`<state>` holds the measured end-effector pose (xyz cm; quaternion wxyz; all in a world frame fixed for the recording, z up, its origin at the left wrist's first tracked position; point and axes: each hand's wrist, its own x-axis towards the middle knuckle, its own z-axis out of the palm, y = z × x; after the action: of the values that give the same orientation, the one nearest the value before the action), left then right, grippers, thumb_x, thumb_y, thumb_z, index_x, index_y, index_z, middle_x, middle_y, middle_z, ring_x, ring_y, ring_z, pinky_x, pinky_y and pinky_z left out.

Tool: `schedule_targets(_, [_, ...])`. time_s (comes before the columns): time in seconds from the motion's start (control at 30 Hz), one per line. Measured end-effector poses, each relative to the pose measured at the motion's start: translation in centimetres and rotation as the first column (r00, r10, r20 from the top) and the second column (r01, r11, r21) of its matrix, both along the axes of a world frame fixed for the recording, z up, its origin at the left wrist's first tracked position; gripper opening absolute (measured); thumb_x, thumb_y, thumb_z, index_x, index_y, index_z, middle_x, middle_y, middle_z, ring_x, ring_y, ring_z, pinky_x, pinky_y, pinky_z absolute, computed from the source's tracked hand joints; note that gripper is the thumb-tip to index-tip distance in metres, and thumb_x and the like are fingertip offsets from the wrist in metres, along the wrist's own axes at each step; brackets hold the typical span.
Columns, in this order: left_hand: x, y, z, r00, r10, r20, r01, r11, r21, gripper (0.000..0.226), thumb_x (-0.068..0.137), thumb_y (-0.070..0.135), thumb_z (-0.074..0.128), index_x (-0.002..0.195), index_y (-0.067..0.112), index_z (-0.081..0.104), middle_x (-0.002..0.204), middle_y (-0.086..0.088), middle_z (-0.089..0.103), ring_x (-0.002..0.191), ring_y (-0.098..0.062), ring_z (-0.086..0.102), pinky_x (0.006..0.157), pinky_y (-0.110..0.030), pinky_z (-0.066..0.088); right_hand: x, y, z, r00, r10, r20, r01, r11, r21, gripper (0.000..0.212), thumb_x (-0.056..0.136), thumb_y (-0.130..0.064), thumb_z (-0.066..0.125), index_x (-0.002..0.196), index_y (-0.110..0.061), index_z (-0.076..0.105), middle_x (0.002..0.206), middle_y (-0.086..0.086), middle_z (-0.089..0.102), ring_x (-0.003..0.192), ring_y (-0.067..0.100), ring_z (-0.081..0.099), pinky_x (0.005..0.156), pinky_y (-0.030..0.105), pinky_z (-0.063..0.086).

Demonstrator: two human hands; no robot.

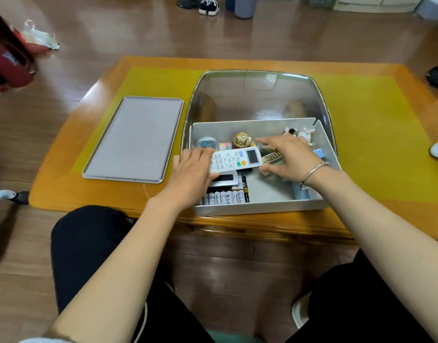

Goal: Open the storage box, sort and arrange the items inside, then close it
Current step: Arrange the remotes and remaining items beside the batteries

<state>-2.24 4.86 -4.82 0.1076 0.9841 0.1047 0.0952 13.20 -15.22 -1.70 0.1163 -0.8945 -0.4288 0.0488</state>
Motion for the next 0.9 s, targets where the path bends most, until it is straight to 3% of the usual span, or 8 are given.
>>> schedule_targets(0.23, [-0.7, 0.5, 0.5, 0.995, -0.093, -0.046, 0.091, 0.995, -0.028, 0.058, 0.091, 0.04, 0.056, 0.141, 0.021, 0.035, 0.138, -0.002, 0.046, 0.12, -0.019, 0.033, 0.084, -0.029, 0.017, -0.6, 1.2, 0.3, 0.994, 0.102, -0.03, -0.105, 0.991, -0.083, 0.06, 0.069, -0.035, 0.079, 0.123, -0.016, 0.058, 0.115, 0.006, 0.062, 0.108, 0.025, 0.053, 0.093, 0.038, 0.043])
schedule_targets(0.37, [-0.6, 0.8, 0.7, 0.985, -0.136, -0.11, 0.138, 0.99, 0.011, 0.066, 0.077, 0.054, 0.069, 0.134, 0.028, 0.046, 0.134, 0.005, 0.053, 0.118, -0.014, 0.034, 0.08, -0.028, 0.016, -1.1, 0.7, 0.4, 0.989, 0.129, -0.07, -0.139, 0.979, -0.152, 0.06, 0.066, -0.038, 0.081, 0.118, -0.014, 0.062, 0.108, 0.008, 0.067, 0.102, 0.026, 0.054, 0.086, 0.04, 0.047])
schedule_targets(0.53, [-0.3, 0.4, 1.3, 0.98, -0.146, -0.133, 0.143, 0.989, -0.031, 0.07, 0.07, 0.074, 0.06, 0.127, 0.032, 0.053, 0.129, 0.008, 0.056, 0.116, -0.013, 0.038, 0.081, -0.03, 0.021, -1.1, 0.1, 1.0, 0.986, 0.124, -0.108, -0.136, 0.983, -0.119, 0.053, 0.066, -0.028, 0.083, 0.111, -0.008, 0.065, 0.086, 0.009, 0.069, 0.075, 0.019, 0.053, 0.072, 0.034, 0.046])
schedule_targets(0.73, [0.7, -1.3, 1.6, 0.993, -0.07, -0.097, 0.054, 0.986, -0.159, 0.067, 0.078, 0.057, 0.068, 0.132, 0.023, 0.049, 0.129, 0.0, 0.057, 0.117, -0.019, 0.051, 0.094, -0.036, 0.043, -0.6, 2.9, 1.4, 0.98, 0.176, -0.098, -0.186, 0.976, -0.115, 0.054, 0.067, -0.019, 0.081, 0.119, -0.019, 0.062, 0.111, 0.004, 0.068, 0.096, 0.026, 0.062, 0.086, 0.038, 0.047])
schedule_targets(0.83, [0.9, -2.1, 1.3, 0.992, -0.06, -0.109, 0.032, 0.969, -0.243, 0.073, 0.072, 0.053, 0.076, 0.129, 0.022, 0.043, 0.13, -0.003, 0.052, 0.116, -0.02, 0.052, 0.09, -0.035, 0.048, -0.7, 4.7, 1.2, 0.975, 0.201, -0.096, -0.212, 0.97, -0.122, 0.056, 0.068, -0.018, 0.08, 0.12, -0.023, 0.061, 0.11, 0.002, 0.068, 0.097, 0.025, 0.061, 0.081, 0.031, 0.047])
schedule_targets(0.9, [1.0, -2.5, 0.9, 0.993, -0.037, -0.109, 0.011, 0.972, -0.235, 0.076, 0.069, 0.049, 0.08, 0.127, 0.021, 0.04, 0.129, -0.004, 0.051, 0.115, -0.022, 0.051, 0.09, -0.037, 0.048, -0.8, 5.4, 1.2, 0.974, 0.218, -0.061, -0.223, 0.968, -0.113, 0.057, 0.071, -0.018, 0.077, 0.124, -0.027, 0.058, 0.109, -0.001, 0.068, 0.1, 0.024, 0.06, 0.071, 0.023, 0.038])
